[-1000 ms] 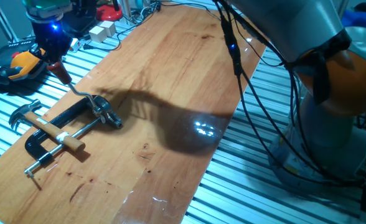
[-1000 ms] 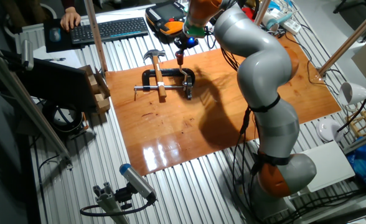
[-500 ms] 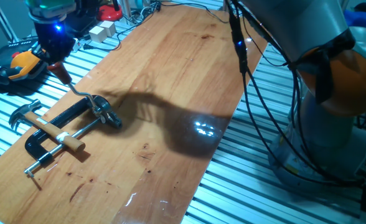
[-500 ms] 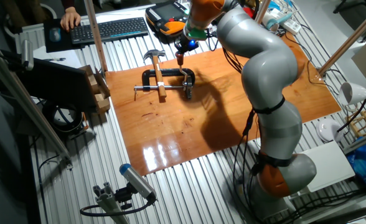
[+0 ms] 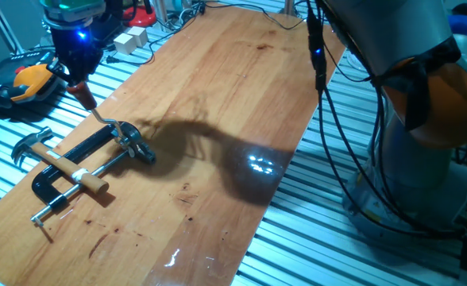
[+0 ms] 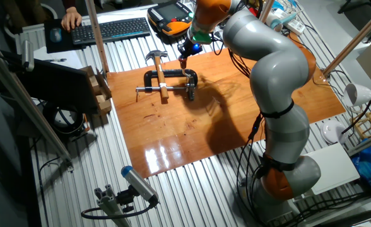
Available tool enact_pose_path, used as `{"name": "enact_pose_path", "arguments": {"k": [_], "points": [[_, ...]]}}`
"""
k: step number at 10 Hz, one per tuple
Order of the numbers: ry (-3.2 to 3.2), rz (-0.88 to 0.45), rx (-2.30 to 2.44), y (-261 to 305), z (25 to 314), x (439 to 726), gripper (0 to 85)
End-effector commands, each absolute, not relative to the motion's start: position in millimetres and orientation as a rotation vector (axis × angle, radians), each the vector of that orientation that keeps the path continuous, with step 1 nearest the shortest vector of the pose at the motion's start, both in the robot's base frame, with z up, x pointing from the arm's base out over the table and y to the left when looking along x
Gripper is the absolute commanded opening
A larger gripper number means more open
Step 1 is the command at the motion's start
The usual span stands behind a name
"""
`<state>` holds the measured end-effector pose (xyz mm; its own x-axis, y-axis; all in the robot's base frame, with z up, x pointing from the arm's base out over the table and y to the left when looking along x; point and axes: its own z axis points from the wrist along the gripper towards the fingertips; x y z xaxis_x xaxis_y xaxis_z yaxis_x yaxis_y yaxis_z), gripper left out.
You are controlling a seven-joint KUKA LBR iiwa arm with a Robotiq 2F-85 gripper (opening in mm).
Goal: Pull up the lever
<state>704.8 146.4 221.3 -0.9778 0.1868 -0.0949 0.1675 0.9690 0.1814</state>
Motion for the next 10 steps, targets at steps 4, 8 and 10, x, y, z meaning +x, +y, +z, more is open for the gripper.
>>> {"name": "enact_pose_path", "arguments": {"k": [4, 8, 10], "points": [[3.005, 0.246, 0.245, 142, 226, 697, 0.0], [3.009, 0.248, 0.233, 133, 228, 707, 0.0], [3.008, 0.248, 0.240, 134, 227, 710, 0.0]]}}
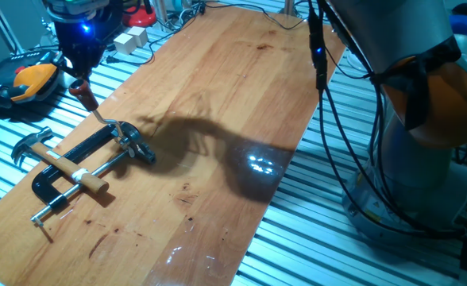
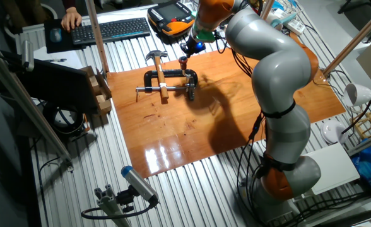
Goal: Pull up the lever
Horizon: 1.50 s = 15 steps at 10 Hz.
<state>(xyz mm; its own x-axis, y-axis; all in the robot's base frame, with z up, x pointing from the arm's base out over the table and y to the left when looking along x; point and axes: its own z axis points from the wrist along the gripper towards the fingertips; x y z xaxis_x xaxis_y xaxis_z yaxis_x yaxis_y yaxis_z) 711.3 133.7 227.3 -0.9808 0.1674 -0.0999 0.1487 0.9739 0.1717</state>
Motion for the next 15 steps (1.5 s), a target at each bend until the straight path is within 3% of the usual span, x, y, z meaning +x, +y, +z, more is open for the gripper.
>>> {"name": "enact_pose_path", "arguments": {"k": [1, 8, 10, 12, 15], "points": [[3.005, 0.242, 0.242, 132.9, 225.8, 715.2, 0.0], [2.997, 0.219, 0.239, 130.7, 225.8, 719.6, 0.0], [2.982, 0.120, 0.156, 130.7, 225.8, 719.6, 0.0], [2.977, 0.220, 0.046, 130.7, 225.8, 719.6, 0.0], [2.967, 0.195, 0.156, 130.7, 225.8, 719.6, 0.0]]}}
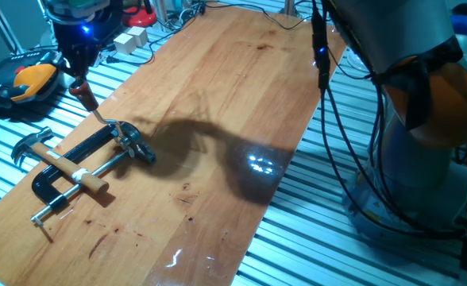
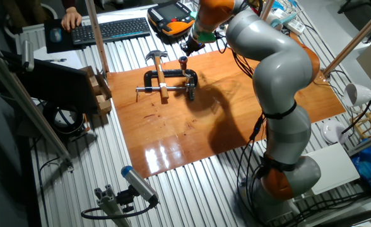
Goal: Pull up the lever
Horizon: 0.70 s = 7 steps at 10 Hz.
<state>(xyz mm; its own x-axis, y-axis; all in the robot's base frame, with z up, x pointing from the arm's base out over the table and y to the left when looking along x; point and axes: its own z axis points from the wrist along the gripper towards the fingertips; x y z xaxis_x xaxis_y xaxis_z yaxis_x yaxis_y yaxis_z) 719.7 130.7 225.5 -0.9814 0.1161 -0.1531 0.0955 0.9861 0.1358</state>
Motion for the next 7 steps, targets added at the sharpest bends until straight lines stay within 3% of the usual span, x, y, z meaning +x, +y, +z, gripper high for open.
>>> {"name": "enact_pose_path", "arguments": {"k": [1, 7], "points": [[2.976, 0.190, 0.175, 131, 226, 720, 0.0], [2.977, 0.134, 0.244, 170, 227, 721, 0.0]]}}
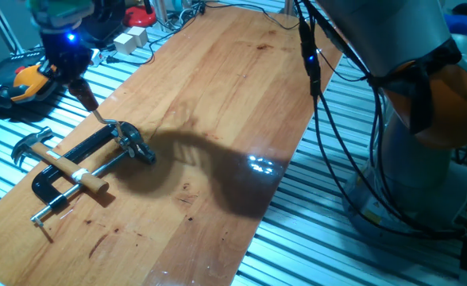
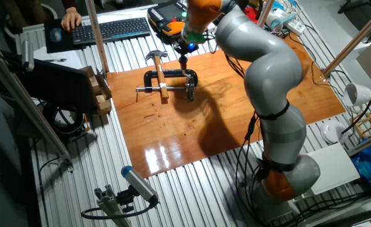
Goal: Pull up the lever
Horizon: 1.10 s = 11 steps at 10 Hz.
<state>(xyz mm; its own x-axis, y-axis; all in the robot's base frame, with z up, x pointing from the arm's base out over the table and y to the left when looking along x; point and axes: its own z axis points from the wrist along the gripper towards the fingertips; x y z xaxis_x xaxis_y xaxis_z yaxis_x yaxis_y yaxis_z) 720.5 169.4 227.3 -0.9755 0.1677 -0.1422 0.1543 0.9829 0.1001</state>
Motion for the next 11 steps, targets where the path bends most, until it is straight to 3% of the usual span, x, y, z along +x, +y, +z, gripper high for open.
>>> {"name": "enact_pose_path", "arguments": {"k": [1, 7, 11], "points": [[2.980, 0.120, 0.247, 175, 232, 721, 0.0], [2.991, 0.081, 0.224, 182, 245, 695, 0.0], [2.990, 0.057, 0.207, 181, 240, 678, 0.0]]}}
